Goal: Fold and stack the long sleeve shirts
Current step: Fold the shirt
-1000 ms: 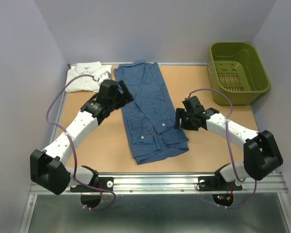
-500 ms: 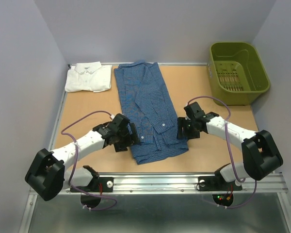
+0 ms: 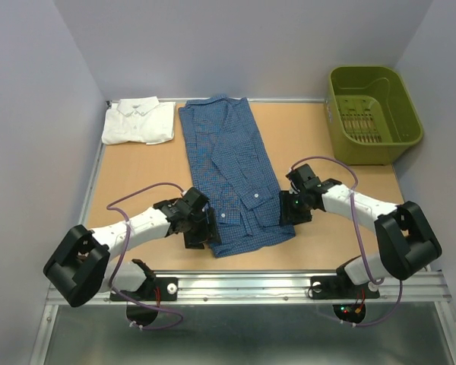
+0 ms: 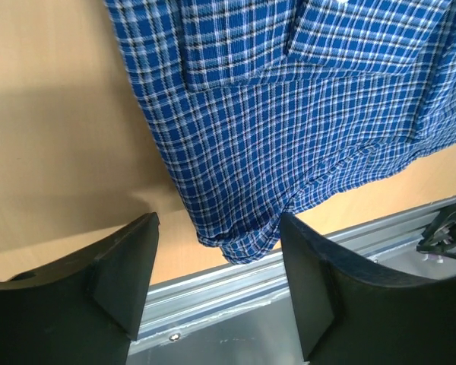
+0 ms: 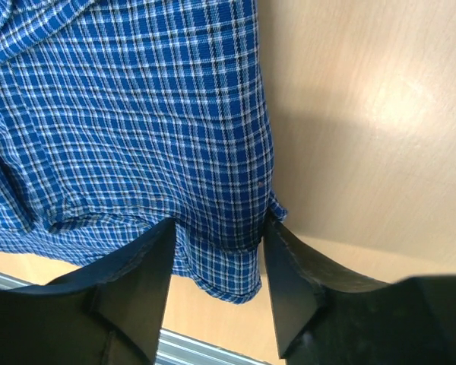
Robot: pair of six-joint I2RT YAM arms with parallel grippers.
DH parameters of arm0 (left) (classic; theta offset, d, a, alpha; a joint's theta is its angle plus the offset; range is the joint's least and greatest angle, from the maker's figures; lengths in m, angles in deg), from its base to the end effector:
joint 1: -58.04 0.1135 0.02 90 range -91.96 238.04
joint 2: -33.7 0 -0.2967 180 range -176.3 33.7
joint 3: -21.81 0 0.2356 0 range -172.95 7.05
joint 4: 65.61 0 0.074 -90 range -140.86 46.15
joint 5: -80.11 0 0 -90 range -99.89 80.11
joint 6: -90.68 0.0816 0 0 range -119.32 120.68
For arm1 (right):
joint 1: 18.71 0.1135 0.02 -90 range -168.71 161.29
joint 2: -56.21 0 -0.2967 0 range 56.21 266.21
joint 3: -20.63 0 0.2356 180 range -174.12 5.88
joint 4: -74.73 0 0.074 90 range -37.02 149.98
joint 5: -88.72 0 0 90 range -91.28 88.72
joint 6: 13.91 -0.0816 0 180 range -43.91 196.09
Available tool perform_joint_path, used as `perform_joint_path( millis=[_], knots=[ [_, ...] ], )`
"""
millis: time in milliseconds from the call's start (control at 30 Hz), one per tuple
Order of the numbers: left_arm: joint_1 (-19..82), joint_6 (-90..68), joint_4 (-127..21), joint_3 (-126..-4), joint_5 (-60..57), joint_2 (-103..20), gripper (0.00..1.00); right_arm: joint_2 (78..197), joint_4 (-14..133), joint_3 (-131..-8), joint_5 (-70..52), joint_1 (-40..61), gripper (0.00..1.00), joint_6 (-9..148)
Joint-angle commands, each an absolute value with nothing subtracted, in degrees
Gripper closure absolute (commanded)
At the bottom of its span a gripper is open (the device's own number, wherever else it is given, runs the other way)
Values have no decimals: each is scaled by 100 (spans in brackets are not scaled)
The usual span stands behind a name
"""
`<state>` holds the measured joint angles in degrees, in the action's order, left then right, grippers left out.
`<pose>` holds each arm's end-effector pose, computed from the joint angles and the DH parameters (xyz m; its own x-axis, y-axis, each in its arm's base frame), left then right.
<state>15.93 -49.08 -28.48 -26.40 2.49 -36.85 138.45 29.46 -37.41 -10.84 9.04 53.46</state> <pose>0.1494 -0.1586 0.1713 -0.9744 -0.1243 -0.1872 -0.0125 0.8618 -0.5071 0.2141 0.1279 0.1662 -0.9615 -0.0771 -0.2639 -0.1525 0.9483 0.2785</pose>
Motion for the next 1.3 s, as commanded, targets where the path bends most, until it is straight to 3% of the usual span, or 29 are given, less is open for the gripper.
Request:
perform_joint_path(
  millis=[0, 167, 200, 233, 333, 467, 700, 1267],
  knots=[
    [1515, -4784, -3019, -2687, 364, -3802, 31, 13936, 2983, -3631, -1139, 871, 49, 5455],
    [1497, -4793, -3143, -2696, 470, -3934, 48, 13910, 2975, -3684, -1191, 871, 68, 5429],
    [1506, -4784, -3134, -2705, 479, -3934, 54, 13901, 2983, -3692, -1226, 871, 73, 5420],
    [1506, -4784, -3143, -2722, 505, -3908, 67, 13875, 2975, -3710, -1261, 871, 83, 5412],
    [1497, -4740, -2968, -2836, 558, -3707, 85, 13586, 2940, -3789, -1454, 871, 94, 5333],
    [1514, -4512, -2397, -3301, 409, -3469, 94, 13356, 2755, -4061, -1762, 871, 100, 5193],
    [1523, -4547, -1904, -3918, 522, -3249, 96, 13101, 2237, -4712, -2070, 871, 100, 4894],
    [1523, -4968, -1720, -2564, 953, -2115, 96, 12424, 1534, -3807, -2097, 871, 99, 4682]
  ],
)
